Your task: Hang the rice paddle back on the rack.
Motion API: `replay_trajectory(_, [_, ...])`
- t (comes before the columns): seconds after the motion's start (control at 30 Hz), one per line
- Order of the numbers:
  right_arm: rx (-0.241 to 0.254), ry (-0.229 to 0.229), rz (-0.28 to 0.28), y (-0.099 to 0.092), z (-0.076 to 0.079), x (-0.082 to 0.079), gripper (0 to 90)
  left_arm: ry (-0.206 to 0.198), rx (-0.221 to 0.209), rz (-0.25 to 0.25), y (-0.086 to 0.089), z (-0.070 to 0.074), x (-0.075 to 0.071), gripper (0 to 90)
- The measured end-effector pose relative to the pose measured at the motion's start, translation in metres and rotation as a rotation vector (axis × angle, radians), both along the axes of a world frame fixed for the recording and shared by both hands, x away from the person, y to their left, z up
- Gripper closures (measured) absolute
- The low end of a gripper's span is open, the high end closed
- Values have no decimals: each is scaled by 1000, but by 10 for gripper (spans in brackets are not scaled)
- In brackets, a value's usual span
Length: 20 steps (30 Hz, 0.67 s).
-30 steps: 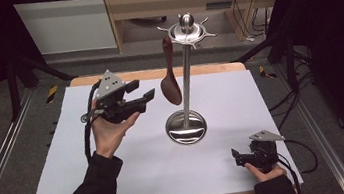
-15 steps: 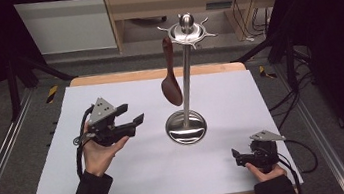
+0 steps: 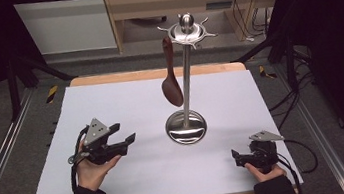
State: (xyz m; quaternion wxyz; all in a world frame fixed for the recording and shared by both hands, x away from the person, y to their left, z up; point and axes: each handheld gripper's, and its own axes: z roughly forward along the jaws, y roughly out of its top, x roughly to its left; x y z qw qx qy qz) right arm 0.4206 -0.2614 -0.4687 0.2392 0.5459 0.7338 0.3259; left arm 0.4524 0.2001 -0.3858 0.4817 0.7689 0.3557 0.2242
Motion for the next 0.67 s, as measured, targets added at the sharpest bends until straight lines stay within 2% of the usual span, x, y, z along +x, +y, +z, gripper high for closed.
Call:
replay_trajectory(0.23, [4, 4, -7, -2, -1, 0, 91, 22, 24, 49, 18, -21, -6, 339])
replay_trajectory(0.47, [9, 13, -23, -5, -3, 0, 90, 59, 10, 107, 42, -44, -10, 334])
replay_trajectory(0.57, [7, 16, -26, -6, -3, -1, 89, 73, 40, 132, 49, -51, -10, 331])
replay_trajectory(0.67, [4, 23, -35, -7, -4, -1, 89, 81, 47, 164, 56, -55, -10, 326])
